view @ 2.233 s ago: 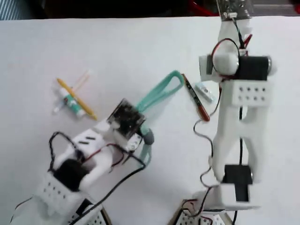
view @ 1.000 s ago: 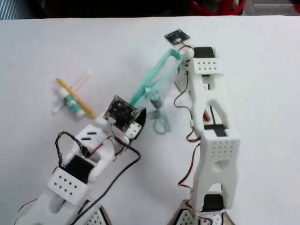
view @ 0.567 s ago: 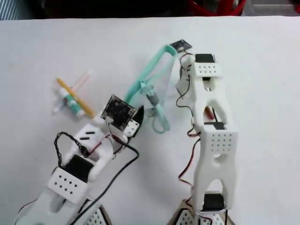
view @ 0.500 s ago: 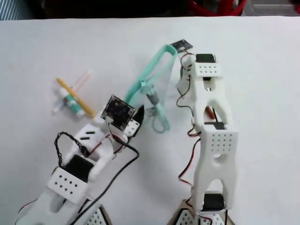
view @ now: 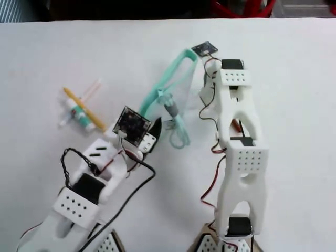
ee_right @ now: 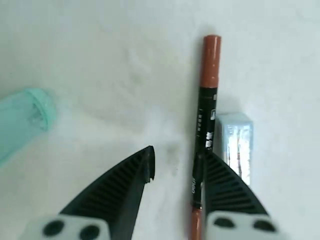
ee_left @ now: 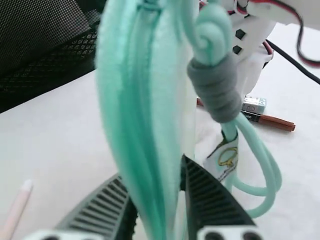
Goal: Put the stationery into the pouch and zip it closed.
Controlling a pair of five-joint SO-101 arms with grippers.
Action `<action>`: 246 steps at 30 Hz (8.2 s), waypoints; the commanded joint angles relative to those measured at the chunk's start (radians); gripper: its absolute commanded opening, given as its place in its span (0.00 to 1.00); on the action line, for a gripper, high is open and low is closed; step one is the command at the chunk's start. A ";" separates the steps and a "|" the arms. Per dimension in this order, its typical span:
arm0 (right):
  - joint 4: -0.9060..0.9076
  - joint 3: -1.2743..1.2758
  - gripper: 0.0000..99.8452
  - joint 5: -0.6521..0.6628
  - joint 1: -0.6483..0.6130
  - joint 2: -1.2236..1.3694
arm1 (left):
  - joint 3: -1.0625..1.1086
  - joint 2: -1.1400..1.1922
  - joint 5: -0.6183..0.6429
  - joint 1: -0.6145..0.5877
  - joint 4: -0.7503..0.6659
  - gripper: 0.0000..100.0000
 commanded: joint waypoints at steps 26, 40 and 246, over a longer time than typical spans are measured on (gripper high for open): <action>-0.105 -0.044 0.03 0.011 0.039 0.067 | -0.006 -0.019 0.011 -0.010 -0.018 0.12; 0.101 -0.044 0.02 0.003 0.033 -0.182 | 0.040 -0.021 0.009 -0.012 -0.084 0.13; -0.707 0.675 0.02 -0.330 -0.318 -1.152 | 0.043 -0.016 0.011 -0.047 -0.083 0.13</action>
